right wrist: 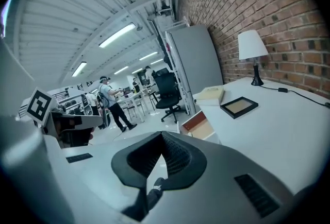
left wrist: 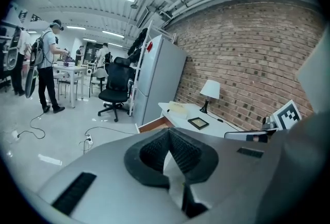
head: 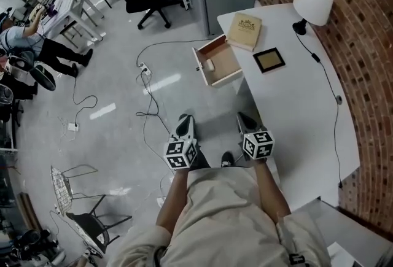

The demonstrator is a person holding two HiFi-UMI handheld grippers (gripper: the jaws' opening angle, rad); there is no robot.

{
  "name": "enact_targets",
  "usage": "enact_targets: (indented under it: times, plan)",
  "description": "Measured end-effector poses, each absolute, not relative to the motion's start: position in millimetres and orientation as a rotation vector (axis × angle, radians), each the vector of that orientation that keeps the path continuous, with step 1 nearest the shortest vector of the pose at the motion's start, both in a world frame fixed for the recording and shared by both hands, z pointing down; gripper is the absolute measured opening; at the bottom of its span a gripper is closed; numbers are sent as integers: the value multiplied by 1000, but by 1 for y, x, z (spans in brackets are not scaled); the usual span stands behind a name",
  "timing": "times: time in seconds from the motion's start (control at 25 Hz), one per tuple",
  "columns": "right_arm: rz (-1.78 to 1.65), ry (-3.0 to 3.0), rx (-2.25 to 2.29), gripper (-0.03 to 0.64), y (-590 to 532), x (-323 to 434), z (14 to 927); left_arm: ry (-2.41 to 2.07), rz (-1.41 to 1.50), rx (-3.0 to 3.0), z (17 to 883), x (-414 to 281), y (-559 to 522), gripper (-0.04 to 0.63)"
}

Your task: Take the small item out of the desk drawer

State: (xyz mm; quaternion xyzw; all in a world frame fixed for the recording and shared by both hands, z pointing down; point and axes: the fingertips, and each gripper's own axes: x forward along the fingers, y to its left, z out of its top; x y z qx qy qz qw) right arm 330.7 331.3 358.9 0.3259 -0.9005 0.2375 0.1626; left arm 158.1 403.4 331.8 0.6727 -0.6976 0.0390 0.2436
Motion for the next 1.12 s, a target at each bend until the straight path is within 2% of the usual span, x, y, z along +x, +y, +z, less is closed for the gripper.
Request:
enact_targets:
  times: [0.72,1.12]
  plan:
    - [777,-2307,1323,25,192,178,382,-1661,243,1965,351,-35,219,15]
    - [812,-2172,1417,25,169,120,398,-1533,272,2012,370,-99,175,15]
